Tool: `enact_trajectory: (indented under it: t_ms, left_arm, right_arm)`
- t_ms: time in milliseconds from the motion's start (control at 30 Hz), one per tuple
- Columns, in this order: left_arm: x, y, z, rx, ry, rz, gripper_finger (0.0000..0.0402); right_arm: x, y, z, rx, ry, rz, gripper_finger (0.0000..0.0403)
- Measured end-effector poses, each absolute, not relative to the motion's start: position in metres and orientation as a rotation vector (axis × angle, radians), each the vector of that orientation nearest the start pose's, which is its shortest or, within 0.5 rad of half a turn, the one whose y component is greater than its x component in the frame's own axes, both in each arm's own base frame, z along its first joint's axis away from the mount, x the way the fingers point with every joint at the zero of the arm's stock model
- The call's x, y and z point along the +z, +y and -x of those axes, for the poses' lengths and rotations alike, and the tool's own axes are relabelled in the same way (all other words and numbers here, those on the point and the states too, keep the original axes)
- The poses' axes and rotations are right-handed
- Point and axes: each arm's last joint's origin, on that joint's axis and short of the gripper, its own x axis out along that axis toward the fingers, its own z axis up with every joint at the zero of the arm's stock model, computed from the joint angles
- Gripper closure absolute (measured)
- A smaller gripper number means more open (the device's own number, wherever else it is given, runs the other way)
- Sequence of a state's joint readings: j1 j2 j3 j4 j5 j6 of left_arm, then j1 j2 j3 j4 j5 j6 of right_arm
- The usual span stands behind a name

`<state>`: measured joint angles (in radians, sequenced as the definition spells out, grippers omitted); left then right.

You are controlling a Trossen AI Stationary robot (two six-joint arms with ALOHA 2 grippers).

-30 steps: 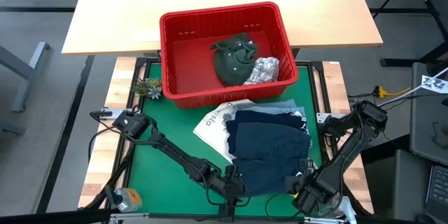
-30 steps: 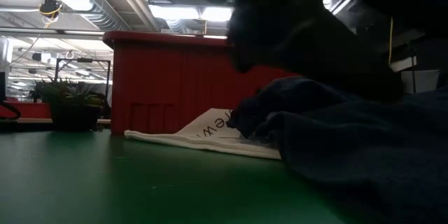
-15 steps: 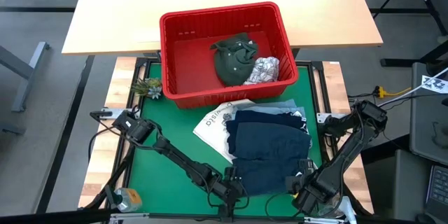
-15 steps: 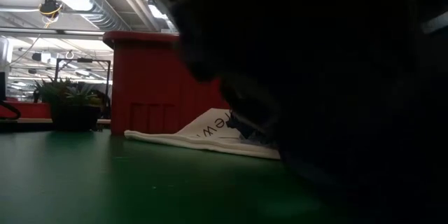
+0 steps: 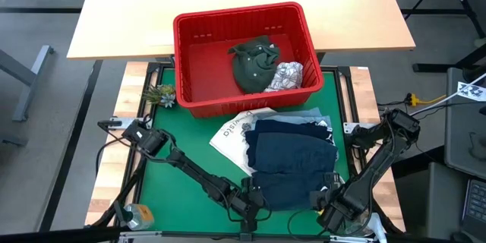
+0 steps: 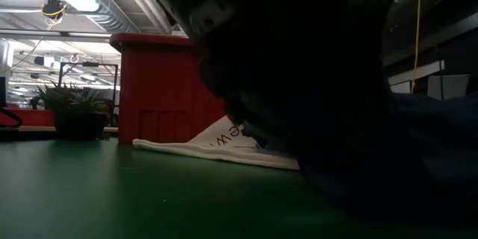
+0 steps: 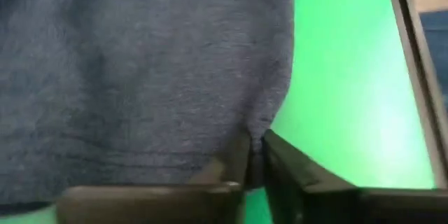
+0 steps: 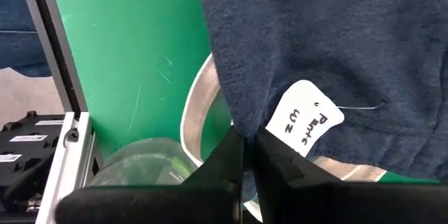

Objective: Fold laundry
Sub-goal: Fold the gray shorts

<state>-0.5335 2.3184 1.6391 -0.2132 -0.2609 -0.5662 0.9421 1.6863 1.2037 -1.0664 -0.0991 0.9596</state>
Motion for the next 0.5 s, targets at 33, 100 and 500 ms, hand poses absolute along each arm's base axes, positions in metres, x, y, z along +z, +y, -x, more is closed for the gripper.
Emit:
enact_trajectory:
  t_ms: [33,100,500]
  left_arm:
    - [0.117,-0.241,-0.424,-0.023,0.869,0.213,0.0387]
    - [0.123,-0.24,-0.423,-0.044,0.887,0.24,0.039]
    - [0.199,-0.212,-0.416,-0.04,0.829,0.291,0.0394]
  right_arm:
    - [0.209,0.242,-0.172,0.043,1.641,-0.07,0.0386]
    - [0.213,0.242,-0.173,0.042,1.643,-0.068,0.0386]
    - [0.253,0.238,-0.174,-0.055,1.608,0.059,0.0386]
